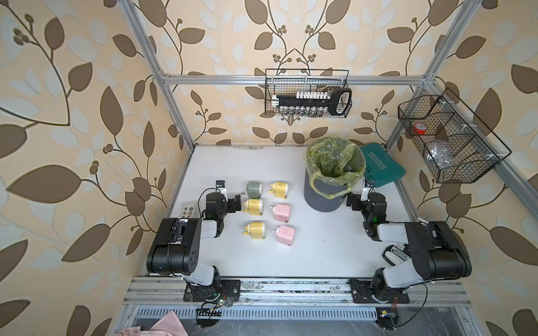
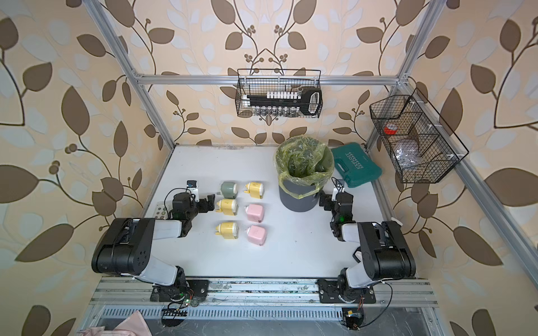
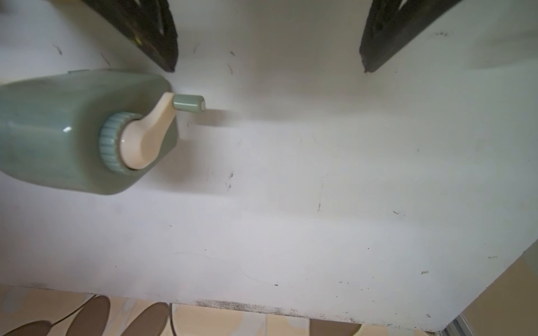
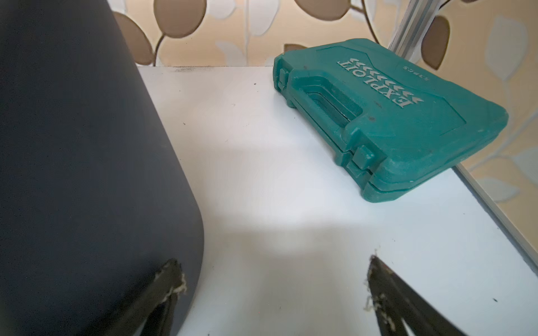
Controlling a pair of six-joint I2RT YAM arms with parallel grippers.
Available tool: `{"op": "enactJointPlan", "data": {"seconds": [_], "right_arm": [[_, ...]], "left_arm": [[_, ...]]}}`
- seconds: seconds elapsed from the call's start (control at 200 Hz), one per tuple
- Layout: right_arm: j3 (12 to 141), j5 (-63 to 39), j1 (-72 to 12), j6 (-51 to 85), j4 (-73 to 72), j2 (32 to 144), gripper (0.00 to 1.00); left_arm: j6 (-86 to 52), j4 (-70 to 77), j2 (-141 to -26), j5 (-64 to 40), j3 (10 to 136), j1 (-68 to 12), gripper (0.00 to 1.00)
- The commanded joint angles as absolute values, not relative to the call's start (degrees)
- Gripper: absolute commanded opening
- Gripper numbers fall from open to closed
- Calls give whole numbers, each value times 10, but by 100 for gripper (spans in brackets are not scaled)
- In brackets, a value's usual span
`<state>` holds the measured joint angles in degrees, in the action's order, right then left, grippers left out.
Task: Take out the pencil sharpener tray and clean the shavings
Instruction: Pick up the pencil sharpener from the center of the board.
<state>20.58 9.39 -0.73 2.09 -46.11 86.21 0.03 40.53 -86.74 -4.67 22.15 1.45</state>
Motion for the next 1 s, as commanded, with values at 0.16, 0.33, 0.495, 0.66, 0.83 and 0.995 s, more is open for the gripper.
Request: {"op": "enactJointPlan", "data": {"seconds": [0.16, 0.33, 0.495, 0.66, 0.83, 0.995], "right_arm": [[213, 93, -11, 22, -466, 859, 99], [213, 92, -11, 23, -466, 860, 99], [213, 92, -11, 23, -466, 859, 99], [206, 173, -28, 37, -460, 838, 99], [206, 323, -60, 105, -315, 713, 99], [315, 335, -17, 346, 65, 570, 99]], "left_arm": [[9, 413, -860, -59, 228, 13, 99], [9, 413, -859, -59, 228, 13, 99], [9, 412, -860, -60, 229, 13, 99], [8, 419, -854, -57, 223, 13, 99], [0, 246, -737, -2, 270, 13, 99], [26, 135, -573, -25, 275, 10, 99]]}}
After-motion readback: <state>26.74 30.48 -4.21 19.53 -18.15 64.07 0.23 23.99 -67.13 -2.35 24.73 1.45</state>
